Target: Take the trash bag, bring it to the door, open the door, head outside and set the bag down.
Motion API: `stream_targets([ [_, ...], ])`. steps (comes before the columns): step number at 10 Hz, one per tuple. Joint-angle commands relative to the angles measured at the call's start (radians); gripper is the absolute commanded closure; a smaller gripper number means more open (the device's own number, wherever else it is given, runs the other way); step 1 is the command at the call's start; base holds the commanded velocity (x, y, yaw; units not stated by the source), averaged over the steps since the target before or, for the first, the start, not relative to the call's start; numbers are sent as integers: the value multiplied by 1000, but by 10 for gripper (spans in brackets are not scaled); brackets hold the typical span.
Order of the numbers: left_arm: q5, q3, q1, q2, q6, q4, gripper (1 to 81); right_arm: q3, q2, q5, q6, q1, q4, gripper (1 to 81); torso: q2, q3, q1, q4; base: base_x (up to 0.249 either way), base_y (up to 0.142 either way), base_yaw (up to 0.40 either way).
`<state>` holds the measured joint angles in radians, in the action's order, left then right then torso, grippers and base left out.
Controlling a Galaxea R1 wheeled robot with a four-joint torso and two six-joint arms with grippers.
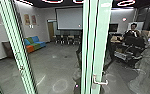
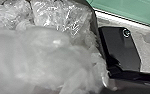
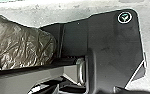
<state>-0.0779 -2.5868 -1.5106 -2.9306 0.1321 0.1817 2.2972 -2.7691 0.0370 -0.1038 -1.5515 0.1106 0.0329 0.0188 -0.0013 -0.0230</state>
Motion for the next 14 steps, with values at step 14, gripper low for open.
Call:
stream_targets([
  [14,43,4,56,-3,1,-2,811,-1105,904,139,-25,110,-17,10,0,0,1,0,0,0,0],
])
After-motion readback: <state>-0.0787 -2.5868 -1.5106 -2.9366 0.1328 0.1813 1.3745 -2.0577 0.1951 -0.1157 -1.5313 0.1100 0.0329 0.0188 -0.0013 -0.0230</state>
